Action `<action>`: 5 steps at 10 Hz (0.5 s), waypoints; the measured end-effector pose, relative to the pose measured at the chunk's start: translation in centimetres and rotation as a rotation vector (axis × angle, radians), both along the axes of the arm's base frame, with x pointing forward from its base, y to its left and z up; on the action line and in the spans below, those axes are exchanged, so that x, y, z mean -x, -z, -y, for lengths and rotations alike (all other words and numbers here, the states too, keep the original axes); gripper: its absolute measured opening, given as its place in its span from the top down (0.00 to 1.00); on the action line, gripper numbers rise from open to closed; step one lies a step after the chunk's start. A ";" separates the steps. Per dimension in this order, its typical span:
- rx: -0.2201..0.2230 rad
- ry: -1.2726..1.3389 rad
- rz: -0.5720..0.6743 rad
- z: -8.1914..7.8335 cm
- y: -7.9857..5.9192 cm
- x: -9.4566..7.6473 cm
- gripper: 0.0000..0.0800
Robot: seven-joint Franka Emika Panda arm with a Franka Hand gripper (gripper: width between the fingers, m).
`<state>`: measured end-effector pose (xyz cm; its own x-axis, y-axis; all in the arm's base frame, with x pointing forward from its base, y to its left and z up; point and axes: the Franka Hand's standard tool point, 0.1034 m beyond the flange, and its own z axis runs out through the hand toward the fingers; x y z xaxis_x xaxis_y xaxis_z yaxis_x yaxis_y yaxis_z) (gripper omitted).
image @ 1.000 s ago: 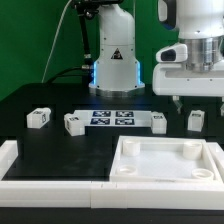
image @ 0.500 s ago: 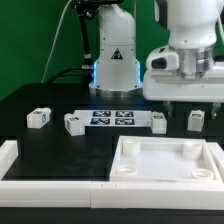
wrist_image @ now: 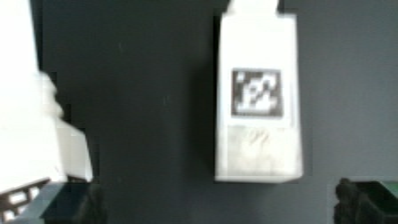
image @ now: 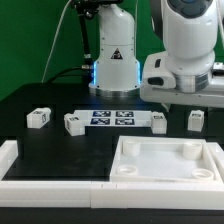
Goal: Assemble one leg
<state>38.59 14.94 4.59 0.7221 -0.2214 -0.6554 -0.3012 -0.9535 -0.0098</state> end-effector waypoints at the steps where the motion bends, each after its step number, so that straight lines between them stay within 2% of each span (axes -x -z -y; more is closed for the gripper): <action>1: -0.020 -0.002 -0.082 0.0 -0.3 -0.2 0.19; 3: -0.051 -0.013 -0.246 0.1 -0.4 0.7 0.19; 4: -0.066 -0.020 -0.323 0.1 0.0 1.0 0.19; 5: -0.067 -0.019 -0.336 -0.1 0.8 0.9 0.19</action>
Offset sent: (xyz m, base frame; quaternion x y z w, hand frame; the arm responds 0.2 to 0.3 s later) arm -0.0110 0.0101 -0.0008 -0.0063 -0.2523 0.0063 0.9676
